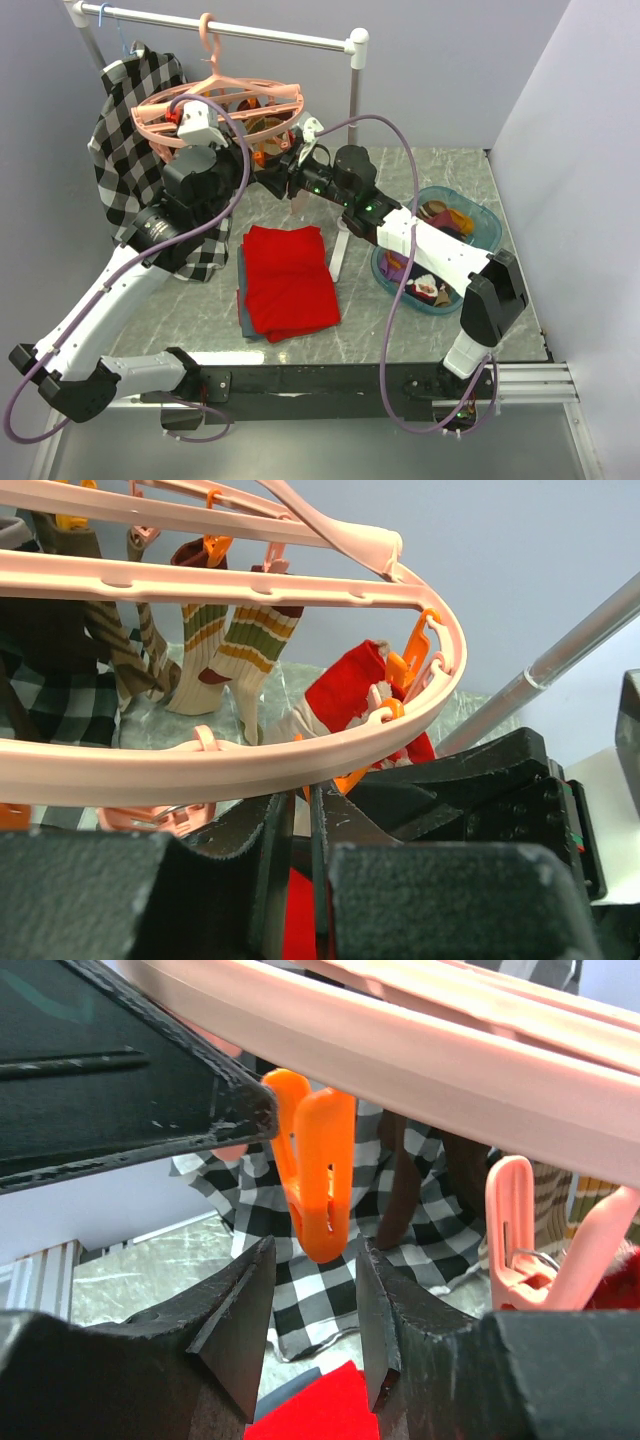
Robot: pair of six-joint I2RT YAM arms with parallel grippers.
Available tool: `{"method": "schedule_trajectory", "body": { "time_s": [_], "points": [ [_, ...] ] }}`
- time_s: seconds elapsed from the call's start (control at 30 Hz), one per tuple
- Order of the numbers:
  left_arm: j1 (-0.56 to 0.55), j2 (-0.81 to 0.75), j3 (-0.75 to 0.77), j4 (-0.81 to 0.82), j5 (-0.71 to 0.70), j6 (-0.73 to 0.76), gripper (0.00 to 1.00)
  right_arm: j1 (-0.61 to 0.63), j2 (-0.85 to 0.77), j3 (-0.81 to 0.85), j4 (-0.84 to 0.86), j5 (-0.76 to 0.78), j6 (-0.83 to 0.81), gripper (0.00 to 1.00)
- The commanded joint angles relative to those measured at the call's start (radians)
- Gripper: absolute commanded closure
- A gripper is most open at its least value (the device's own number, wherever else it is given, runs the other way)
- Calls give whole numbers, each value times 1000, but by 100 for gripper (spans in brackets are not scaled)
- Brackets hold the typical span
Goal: Clip the socks to the hanger
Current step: Open the clamp at the hanger.
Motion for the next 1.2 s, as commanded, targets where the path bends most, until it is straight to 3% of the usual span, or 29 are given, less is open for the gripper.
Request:
{"method": "schedule_trajectory", "body": {
  "time_s": [0.0,0.47,0.67,0.83,0.9,1.17],
  "points": [
    [9,-11,40,36,17,-9,84,-5,-25,55,74,-40,13,54],
    [14,-16,40,19,33,-29,84,-8,-36,63,112,-63,50,54],
    [17,-20,43,11,31,-32,84,-8,-47,63,106,-79,51,69],
    [18,-23,51,6,33,-36,83,-10,-56,52,94,-83,45,92],
    [18,-31,54,5,37,-39,80,-10,-58,49,85,-82,42,99],
    [20,-65,72,-35,91,-72,52,-8,-56,55,53,-74,39,100]
  ]
}}
